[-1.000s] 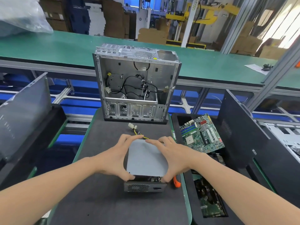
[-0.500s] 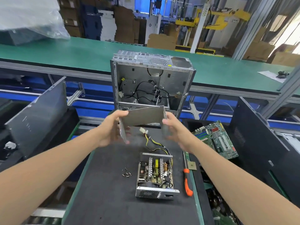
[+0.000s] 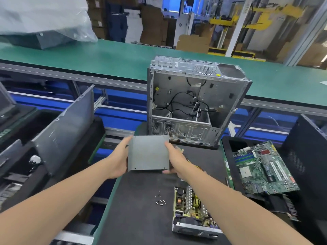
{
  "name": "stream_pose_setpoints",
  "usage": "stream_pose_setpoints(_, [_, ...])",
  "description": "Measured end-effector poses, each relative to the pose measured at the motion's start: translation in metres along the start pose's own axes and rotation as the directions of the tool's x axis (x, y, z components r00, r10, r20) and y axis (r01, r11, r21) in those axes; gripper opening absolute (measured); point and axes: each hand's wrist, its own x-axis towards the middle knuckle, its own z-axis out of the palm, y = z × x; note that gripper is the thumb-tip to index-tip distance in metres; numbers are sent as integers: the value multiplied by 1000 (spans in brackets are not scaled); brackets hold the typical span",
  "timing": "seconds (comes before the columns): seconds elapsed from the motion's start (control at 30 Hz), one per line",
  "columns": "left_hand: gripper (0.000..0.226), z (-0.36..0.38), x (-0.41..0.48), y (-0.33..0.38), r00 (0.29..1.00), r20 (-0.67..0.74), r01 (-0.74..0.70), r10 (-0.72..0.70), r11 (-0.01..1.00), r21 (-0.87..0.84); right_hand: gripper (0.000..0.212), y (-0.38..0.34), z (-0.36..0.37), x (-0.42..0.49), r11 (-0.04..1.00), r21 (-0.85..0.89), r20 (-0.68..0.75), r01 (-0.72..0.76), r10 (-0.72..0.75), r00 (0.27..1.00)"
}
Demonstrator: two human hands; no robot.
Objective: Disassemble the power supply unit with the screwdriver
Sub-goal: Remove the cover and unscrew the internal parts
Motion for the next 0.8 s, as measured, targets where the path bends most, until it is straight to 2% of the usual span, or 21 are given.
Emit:
stream_pose_setpoints(0.07, [53, -4, 11, -9, 999, -40, -20, 21, 999, 43, 40, 2, 3, 6, 999, -41, 4, -27, 27, 1000])
stream_pose_setpoints(0.17, [40, -12, 26, -23, 992, -122, -3, 25, 984, 180, 74, 7, 7, 20, 978, -183, -45, -99, 92, 995])
stream_pose_setpoints(0.2, [39, -14, 29, -25, 992, -125, -1, 29, 975, 223, 79, 8, 7, 24, 959, -263, -86, -106, 86, 993])
stream_pose_setpoints(0.33, [46, -19, 40, -30, 986, -142, -19, 91, 897, 441, 70, 13, 6, 38, 869, -493, -159, -51, -33, 987])
stream_pose_setpoints(0.4, [50, -21, 43, -30, 976, -167, -29, 141, 840, 542, 63, 15, 5, 41, 861, -508, -136, -16, -62, 989])
stream_pose_setpoints(0.53, [48, -17, 40, -32, 951, -214, -41, 224, 776, 630, 58, 18, -1, 43, 859, -509, -80, 47, -101, 992])
stream_pose_setpoints(0.63, [34, -5, 35, -36, 890, -261, -87, 373, 702, 707, 47, 18, -11, 38, 888, -454, -33, 75, -101, 994])
stream_pose_setpoints(0.7, [46, 8, 32, -40, 837, -256, -163, 484, 667, 727, 40, 14, -21, 33, 866, -488, -11, 112, -134, 991])
stream_pose_setpoints(0.73, [56, 15, 30, -42, 808, -235, -187, 540, 613, 767, 39, 12, -28, 30, 858, -497, 3, 132, -151, 989])
stream_pose_setpoints(0.8, [64, 30, 27, -43, 724, -126, -202, 679, 383, 901, 37, 6, -45, 23, 855, -488, 36, 176, -182, 983])
